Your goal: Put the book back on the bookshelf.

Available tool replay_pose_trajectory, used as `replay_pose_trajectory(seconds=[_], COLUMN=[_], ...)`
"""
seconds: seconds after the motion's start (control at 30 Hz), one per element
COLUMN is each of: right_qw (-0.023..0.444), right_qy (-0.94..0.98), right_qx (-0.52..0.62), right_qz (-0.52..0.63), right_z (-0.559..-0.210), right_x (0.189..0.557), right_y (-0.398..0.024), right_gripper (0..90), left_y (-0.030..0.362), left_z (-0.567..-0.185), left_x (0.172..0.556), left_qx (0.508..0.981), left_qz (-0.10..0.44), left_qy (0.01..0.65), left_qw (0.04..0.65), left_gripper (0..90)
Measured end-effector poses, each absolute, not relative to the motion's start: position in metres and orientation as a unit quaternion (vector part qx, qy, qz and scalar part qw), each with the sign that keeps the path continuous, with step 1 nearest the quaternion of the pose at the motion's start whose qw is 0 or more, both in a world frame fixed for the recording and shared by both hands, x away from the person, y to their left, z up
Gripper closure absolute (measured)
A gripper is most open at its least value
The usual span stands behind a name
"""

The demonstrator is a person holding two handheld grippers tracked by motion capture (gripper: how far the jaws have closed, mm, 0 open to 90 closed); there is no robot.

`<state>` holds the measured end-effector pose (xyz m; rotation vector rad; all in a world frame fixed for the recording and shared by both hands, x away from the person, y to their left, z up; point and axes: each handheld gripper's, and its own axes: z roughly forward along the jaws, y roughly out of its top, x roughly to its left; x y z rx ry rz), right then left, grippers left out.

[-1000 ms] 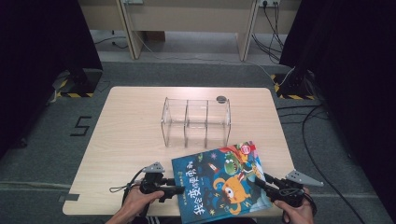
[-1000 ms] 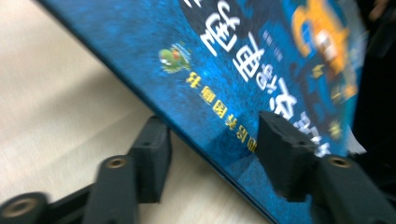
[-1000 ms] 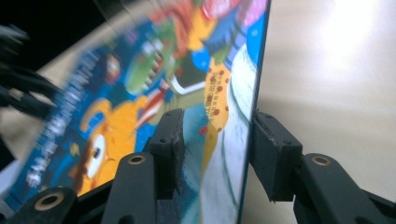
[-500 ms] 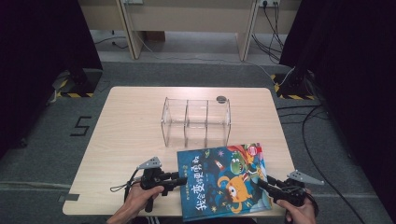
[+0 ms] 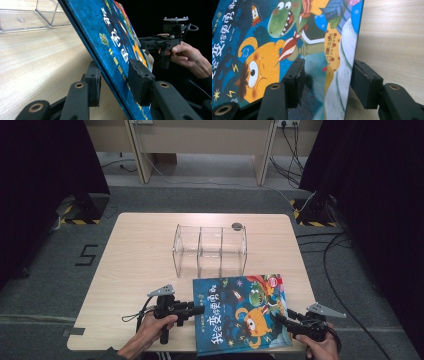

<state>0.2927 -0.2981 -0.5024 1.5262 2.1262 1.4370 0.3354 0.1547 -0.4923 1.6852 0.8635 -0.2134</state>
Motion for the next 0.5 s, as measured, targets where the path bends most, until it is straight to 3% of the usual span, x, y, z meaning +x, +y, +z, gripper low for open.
replay_pose_trajectory(seconds=[0.3,0.5], right_qw=[0.07,0.054], right_qy=[0.71,0.702], right_qx=[0.509,0.512], right_qz=[0.482,0.491], right_z=[-0.503,-0.502], right_x=[0.292,0.291], right_y=[-0.295,-0.291], right_gripper=[46.6,46.4], left_y=[0.15,0.147], left_z=[-0.491,-0.475], left_x=[0.339,0.337], left_qx=[0.735,0.71], left_qz=[-0.096,-0.1], left_qy=[0.343,0.357], left_qw=[0.577,0.599], left_gripper=[58.5,65.6])
